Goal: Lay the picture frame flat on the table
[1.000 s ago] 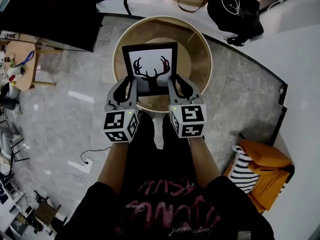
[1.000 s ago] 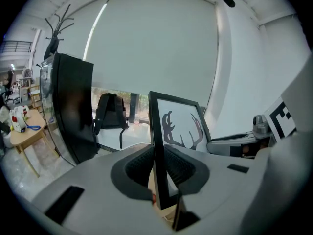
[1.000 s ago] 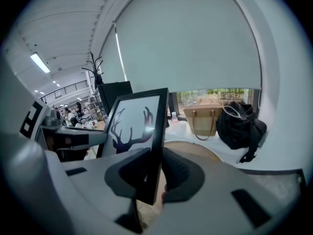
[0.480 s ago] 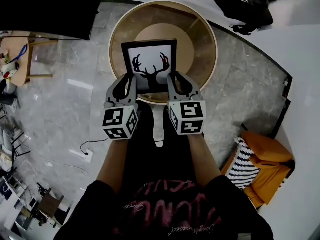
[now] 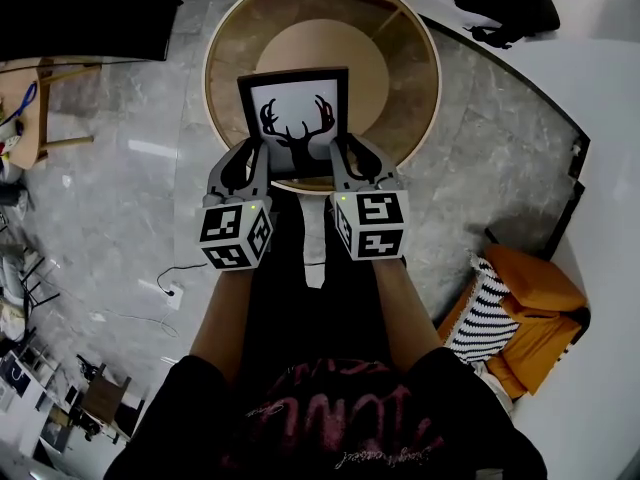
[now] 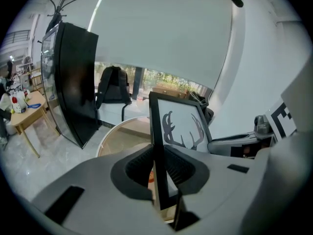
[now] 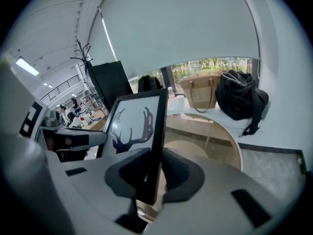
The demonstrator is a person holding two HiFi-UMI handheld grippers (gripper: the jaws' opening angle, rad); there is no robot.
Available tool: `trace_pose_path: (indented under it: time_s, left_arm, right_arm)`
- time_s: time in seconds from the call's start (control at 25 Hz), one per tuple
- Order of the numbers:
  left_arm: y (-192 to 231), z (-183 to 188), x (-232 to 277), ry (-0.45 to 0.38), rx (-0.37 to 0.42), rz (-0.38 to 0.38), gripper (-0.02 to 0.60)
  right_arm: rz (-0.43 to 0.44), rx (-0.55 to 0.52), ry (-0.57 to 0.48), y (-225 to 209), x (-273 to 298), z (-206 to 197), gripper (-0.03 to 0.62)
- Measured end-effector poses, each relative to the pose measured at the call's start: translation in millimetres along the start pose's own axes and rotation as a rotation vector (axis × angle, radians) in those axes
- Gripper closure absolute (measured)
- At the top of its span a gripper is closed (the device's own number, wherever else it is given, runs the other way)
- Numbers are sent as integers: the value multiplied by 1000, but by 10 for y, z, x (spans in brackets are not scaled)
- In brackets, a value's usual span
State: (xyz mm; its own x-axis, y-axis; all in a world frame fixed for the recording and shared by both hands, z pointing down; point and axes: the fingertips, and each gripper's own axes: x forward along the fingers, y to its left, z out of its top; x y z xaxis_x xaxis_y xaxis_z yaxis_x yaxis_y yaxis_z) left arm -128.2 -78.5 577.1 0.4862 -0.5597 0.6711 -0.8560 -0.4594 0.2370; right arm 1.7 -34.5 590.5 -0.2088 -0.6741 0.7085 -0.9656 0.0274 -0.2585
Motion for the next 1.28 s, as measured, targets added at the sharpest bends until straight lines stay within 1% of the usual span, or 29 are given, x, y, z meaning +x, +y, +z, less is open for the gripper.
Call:
trace_pose_path:
  time_s: [0.32, 0.8, 1.28]
  left_arm:
    - [61, -394, 199, 71, -20, 3, 510]
    - [179, -881, 420, 151, -45, 14, 511]
    - [256, -1500, 646, 243, -76, 15, 511]
  right_arm:
    - [3, 23, 69, -76, 204, -371, 513]
    - [7, 54, 152, -125, 478, -849, 513]
    - [3, 82, 254, -203, 718, -1441, 513]
